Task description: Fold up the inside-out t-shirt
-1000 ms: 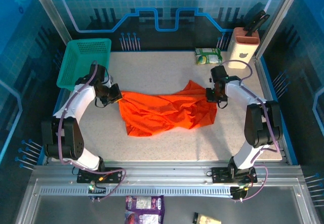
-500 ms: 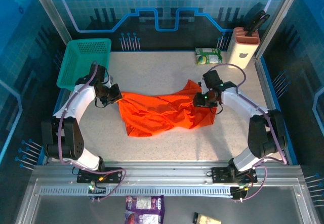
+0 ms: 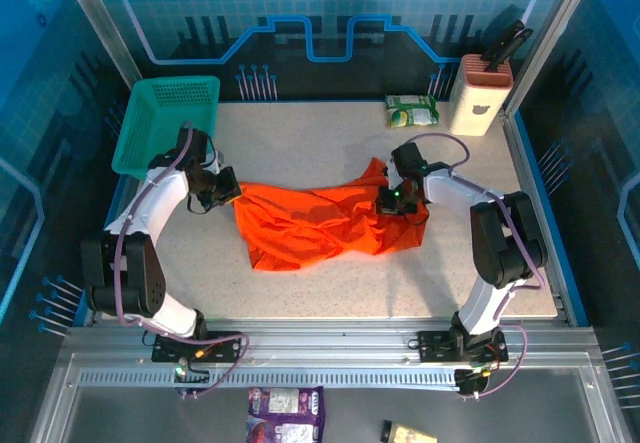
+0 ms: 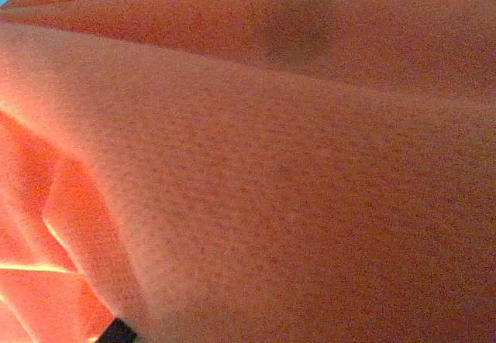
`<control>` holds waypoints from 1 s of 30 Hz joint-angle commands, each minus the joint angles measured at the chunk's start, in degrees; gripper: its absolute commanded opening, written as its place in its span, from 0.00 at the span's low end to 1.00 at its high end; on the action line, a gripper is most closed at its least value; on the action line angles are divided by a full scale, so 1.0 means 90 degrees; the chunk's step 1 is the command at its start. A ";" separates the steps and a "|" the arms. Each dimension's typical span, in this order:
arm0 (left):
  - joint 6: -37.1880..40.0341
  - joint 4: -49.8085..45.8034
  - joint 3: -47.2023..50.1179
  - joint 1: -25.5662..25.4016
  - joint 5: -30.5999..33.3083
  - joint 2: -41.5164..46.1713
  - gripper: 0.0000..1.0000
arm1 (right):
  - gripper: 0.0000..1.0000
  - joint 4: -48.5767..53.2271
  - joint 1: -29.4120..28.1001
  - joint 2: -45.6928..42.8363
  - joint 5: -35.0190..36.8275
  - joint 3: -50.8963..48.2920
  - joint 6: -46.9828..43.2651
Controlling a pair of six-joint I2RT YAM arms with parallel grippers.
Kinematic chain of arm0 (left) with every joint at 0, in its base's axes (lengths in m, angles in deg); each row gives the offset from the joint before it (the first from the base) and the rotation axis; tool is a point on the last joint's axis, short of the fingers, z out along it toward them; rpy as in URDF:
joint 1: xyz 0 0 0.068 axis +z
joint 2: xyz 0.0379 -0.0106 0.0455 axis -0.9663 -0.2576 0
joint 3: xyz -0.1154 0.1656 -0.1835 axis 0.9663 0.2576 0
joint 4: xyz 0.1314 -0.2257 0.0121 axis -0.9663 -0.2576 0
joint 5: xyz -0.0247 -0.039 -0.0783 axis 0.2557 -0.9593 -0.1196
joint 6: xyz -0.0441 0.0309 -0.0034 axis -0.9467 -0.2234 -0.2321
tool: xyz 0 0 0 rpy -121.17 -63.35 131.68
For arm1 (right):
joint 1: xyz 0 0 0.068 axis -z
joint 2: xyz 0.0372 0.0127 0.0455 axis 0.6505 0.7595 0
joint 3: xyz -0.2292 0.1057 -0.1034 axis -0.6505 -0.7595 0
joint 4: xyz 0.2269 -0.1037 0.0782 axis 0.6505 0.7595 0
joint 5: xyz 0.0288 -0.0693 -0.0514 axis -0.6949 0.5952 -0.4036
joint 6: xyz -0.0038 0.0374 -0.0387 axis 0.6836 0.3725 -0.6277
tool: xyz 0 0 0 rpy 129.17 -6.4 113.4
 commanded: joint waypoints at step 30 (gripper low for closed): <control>-0.1022 0.0699 -0.3125 0.0385 -0.2108 0.0689 0.00 | 0.00 0.2052 0.0349 -0.3717 0.3223 0.4280 -0.1146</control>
